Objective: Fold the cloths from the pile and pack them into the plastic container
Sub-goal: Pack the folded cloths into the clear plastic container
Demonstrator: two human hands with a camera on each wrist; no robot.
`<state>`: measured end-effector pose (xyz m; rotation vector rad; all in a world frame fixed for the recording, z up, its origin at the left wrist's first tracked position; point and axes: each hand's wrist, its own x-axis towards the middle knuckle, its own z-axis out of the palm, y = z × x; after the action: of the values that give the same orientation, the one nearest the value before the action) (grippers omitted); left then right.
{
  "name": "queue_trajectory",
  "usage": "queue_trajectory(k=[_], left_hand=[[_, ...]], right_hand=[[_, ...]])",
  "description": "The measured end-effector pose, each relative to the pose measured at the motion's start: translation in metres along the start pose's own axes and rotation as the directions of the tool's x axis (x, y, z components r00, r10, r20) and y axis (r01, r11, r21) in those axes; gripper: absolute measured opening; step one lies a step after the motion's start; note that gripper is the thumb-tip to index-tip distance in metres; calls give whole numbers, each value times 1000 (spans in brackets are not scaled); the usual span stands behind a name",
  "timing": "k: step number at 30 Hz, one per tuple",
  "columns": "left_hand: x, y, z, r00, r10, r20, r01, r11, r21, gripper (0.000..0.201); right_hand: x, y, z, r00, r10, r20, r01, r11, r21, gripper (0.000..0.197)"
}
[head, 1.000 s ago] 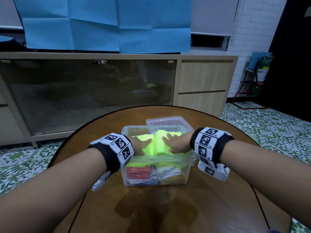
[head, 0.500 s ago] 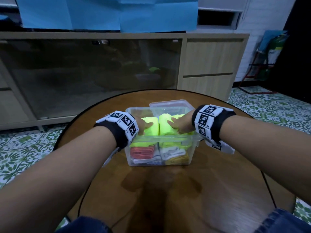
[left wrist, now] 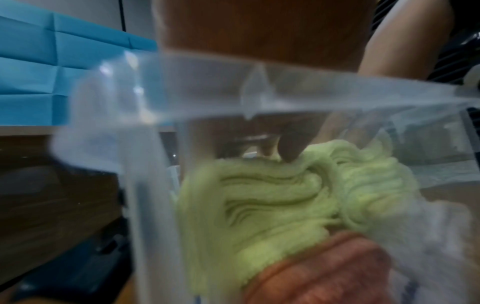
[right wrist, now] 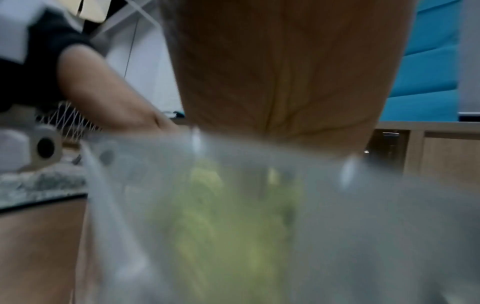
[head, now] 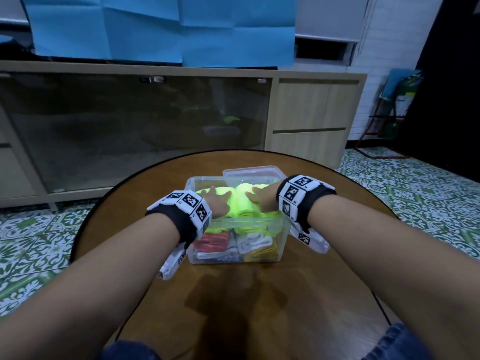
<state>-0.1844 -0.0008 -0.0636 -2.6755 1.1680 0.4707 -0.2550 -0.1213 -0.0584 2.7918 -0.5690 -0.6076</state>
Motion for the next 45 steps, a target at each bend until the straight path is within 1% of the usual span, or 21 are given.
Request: queue_trajectory(k=[1,4,5,6,8,10,13,16,20,22,24,28,31,33,34,35,37,40,42,43,45], left_hand=[[-1,-1,0,999,49,-17,-50,998,-40,55],[-4,3,-2,980,201,-2,-200,976,-82,57],[-8,7,-3,973,231,2,-230,970,-79,59],[-10,11,-3,970,244,12,-243,967,-79,59],[-10,17,0,962,271,18,-269,961,-68,59],[-9,22,-2,962,264,63,-261,963,-63,60],[-5,25,-5,958,256,133,-255,967,-19,63],[-3,26,-10,949,250,192,-254,967,-3,64],[-6,28,-10,943,261,207,-268,963,5,63],[-6,27,-8,942,259,213,-262,965,-16,62],[-6,26,-6,939,261,223,-259,965,-37,63],[-4,25,-4,940,258,224,-253,966,-51,64],[-3,23,-3,939,259,225,-253,966,-55,64],[-2,23,-2,940,256,224,-250,967,-57,65],[-1,23,-1,941,253,225,-245,968,-60,65],[-1,23,-1,942,251,222,-242,968,-65,64],[0,23,2,946,249,208,-239,968,-74,64],[-1,25,3,951,252,178,-239,967,-92,65],[-1,26,2,952,254,173,-239,965,-104,65],[0,25,1,948,268,171,-255,963,-92,65],[7,21,-4,944,295,149,-289,955,-62,66]], right_hand=[[-2,4,-3,1000,-14,-17,16,998,63,54],[-12,22,-12,992,-96,-80,108,982,156,50],[-15,30,-13,984,-128,-123,149,972,179,48],[-19,38,-13,979,-124,-162,158,962,221,46],[-21,60,-8,967,-42,-251,121,943,309,44],[-18,88,3,951,94,-296,19,934,358,39],[0,132,38,921,321,-221,-205,881,427,32],[24,165,74,869,486,-87,-385,777,497,28],[49,183,98,777,628,35,-518,608,602,33],[63,186,103,752,651,101,-541,523,659,37],[79,189,110,733,656,178,-544,408,733,47],[100,187,124,722,634,277,-506,210,837,61],[107,188,129,762,547,347,-461,81,884,73],[110,194,134,799,452,396,-455,25,890,86],[107,195,134,812,423,401,-444,2,896,84],[107,200,136,817,420,395,-418,-41,908,76],[90,199,124,820,440,367,-350,-122,929,58],[63,201,93,794,560,237,-196,-133,972,48],[49,201,67,785,603,146,-56,-165,985,41],[40,196,51,801,588,108,10,-194,981,38],[22,183,22,844,535,32,112,-234,966,40]])
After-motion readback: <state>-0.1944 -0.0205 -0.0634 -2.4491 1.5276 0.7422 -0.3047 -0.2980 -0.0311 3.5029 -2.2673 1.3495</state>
